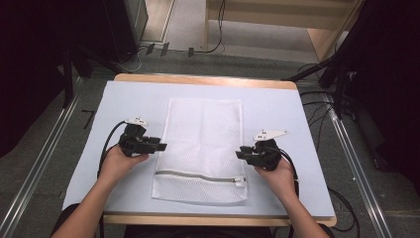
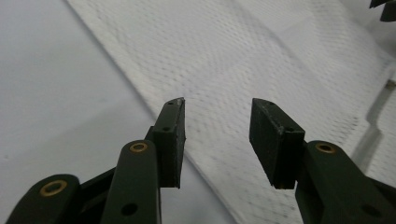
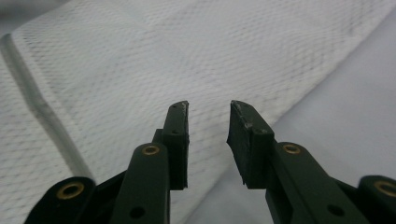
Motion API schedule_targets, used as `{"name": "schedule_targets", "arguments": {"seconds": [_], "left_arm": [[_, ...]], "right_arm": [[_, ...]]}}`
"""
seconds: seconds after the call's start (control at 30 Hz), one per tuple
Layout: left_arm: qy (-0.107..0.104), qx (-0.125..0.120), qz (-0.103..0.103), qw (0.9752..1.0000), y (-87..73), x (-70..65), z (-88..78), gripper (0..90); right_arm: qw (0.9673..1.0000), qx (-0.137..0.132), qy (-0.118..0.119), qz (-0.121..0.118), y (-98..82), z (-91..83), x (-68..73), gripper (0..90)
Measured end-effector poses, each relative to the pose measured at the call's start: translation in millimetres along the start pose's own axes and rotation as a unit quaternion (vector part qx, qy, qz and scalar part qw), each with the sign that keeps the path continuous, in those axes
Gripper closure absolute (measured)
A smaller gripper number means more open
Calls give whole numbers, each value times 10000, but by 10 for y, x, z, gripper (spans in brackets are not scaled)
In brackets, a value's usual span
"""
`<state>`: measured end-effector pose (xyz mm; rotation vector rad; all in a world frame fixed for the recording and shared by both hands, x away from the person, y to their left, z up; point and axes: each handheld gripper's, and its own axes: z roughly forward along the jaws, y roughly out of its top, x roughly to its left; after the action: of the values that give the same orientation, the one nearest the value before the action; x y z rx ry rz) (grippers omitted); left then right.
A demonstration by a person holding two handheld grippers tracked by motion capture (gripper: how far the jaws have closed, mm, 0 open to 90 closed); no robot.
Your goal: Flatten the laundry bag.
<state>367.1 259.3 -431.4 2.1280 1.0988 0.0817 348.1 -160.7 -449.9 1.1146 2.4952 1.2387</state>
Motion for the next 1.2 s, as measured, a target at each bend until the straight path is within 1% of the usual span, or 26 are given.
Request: {"name": "schedule_targets", "arguments": {"seconds": [0.03, 0.07, 0.1, 0.17, 0.2, 0.23, 0.33, 0.4, 0.47, 0.5, 0.57, 0.6, 0.63, 0.67, 0.7, 0.73, 0.8, 0.83, 0.87, 0.9, 0.97, 1.0, 1.03, 1.13, 1.17, 1.2], "left_arm": [[58, -18, -45, 10000, 6, 18, 14, 551], [69, -41, -123, 9999, 10, 34, 29, 548], [85, -26, -146, 9999, 17, 55, 41, 548], [158, -19, -210, 9997, 29, 86, 73, 543], [207, 13, -211, 9996, 35, 98, 89, 539], [295, 29, -207, 9993, 40, 105, 112, 538], [351, 116, -250, 9990, 38, 118, 165, 532], [362, 275, -220, 9987, 27, 122, 201, 522], [373, 206, -242, 9988, 0, 112, 221, 518], [376, 206, -267, 9987, -2, 108, 220, 521], [338, 196, -324, 9987, -4, 101, 223, 530], [268, 197, -359, 9988, -6, 93, 233, 574], [296, 174, -382, 9987, -7, 72, 245, 574], [345, 200, -323, 9987, -3, 52, 253, 594], [363, 252, -274, 9986, 1, 35, 263, 647], [430, 250, -287, 9984, 5, 23, 271, 679], [408, 278, -295, 9983, 6, 25, 281, 781], [460, 293, -293, 9981, 9, 26, 283, 813], [406, 338, -299, 9982, 16, 37, 283, 859], [354, 368, -333, 9981, 23, 47, 287, 886], [338, 383, -375, 9980, 43, 53, 294, 895], [355, 387, -363, 9980, 54, 55, 299, 896], [369, 386, -348, 9980, 62, 60, 303, 897], [358, 270, -452, 9980, 111, 90, 312, 897], [366, 198, -502, 9979, 129, 103, 314, 897], [365, 187, -506, 9979, 140, 116, 315, 897]], "right_arm": [[10000, -4, -54, 5, 2, 13, -30, 685], [9998, 4, -180, 89, 13, 37, -81, 675], [9998, 4, -180, 89, 13, 37, -81, 675], [9995, 6, -273, 141, 25, 68, -138, 670], [9993, 53, -313, 197, 32, 83, -156, 660], [9992, 62, -358, 195, 35, 105, -178, 654], [9983, 99, -525, 222, 36, 173, -229, 614], [9976, 235, -578, 295, 57, 225, -257, 585], [9975, 254, -591, 283, 74, 270, -265, 585], [9972, 337, -590, 302, 93, 322, -252, 597], [9972, 376, -558, 316, 101, 341, -238, 600], [9972, 417, -584, 203, 115, 387, -203, 617], [9972, 417, -584, 203, 115, 387, -203, 617], [9971, 428, -606, 164, 125, 400, -180, 633], [9969, 433, -635, 177, 132, 415, -156, 659], [9965, 451, -695, 92, 141, 427, -143, 699], [9957, 479, -793, -8, 151, 437, -133, 777], [9954, 486, -825, 17, 154, 437, -135, 806], [9956, 489, -795, 72, 160, 436, -156, 851], [9960, 499, -729, 136, 166, 434, -178, 878], [9962, 515, -657, 239, 178, 435, -208, 892], [9964, 498, -641, 247, 179, 438, -222, 894], [9962, 539, -635, 271, 202, 442, -238, 895], [9960, 510, -685, 264, 242, 447, -259, 896], [9958, 497, -705, 314, 279, 468, -287, 896], [9958, 497, -705, 314, 279, 468, -287, 896]]}}
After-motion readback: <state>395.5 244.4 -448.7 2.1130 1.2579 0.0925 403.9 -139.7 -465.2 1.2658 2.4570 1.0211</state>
